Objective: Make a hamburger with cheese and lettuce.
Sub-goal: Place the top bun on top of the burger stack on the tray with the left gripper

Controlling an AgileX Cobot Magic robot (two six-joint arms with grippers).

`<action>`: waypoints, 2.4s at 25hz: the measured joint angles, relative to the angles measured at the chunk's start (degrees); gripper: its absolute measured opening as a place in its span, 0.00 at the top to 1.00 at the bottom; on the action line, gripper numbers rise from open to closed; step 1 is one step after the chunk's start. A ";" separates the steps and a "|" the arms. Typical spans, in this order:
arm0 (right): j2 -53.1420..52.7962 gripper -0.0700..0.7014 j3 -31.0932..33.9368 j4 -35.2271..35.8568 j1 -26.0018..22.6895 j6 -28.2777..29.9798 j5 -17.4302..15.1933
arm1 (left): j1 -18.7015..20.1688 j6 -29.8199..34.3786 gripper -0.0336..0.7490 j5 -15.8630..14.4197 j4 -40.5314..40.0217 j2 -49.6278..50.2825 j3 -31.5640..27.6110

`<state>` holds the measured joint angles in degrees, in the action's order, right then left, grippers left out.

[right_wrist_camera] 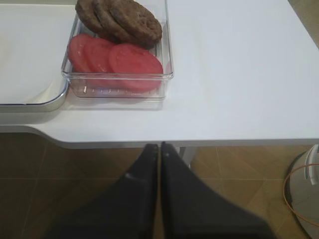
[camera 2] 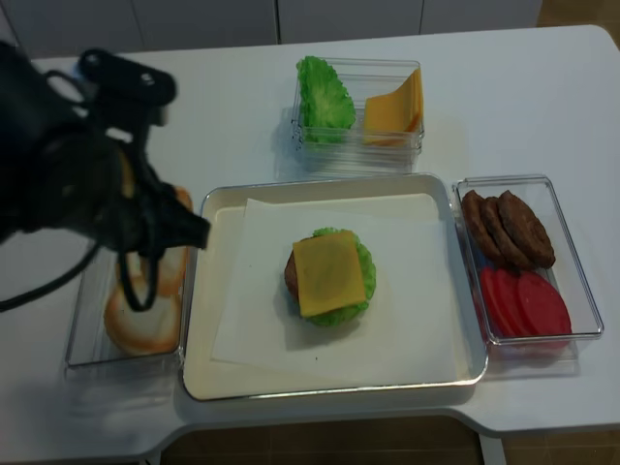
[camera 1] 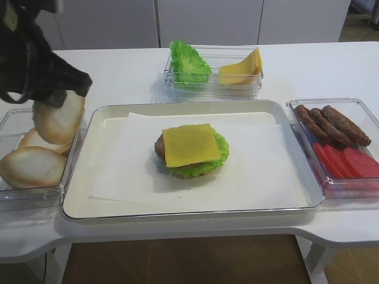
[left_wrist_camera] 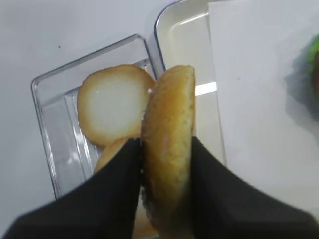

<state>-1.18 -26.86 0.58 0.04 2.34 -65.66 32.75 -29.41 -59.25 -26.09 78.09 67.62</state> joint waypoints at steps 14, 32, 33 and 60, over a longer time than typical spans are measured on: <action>0.00 0.79 0.00 0.00 0.00 -0.69 0.00 | 15.59 -1.35 0.70 -0.15 -17.61 13.56 7.13; 0.00 0.80 0.00 0.00 0.00 -0.79 0.00 | 32.02 -8.07 0.70 -3.05 -43.17 21.89 7.49; 0.00 0.80 0.00 0.00 0.00 -0.79 0.00 | 32.59 -8.60 0.70 -3.69 -43.67 22.30 7.49; 0.00 0.80 0.00 0.00 0.00 -0.68 0.00 | 38.93 -17.98 0.70 -8.45 -50.92 29.53 7.57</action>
<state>-1.18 -26.86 0.58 0.04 1.66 -65.66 71.68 -47.39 -67.70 -77.00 107.62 75.19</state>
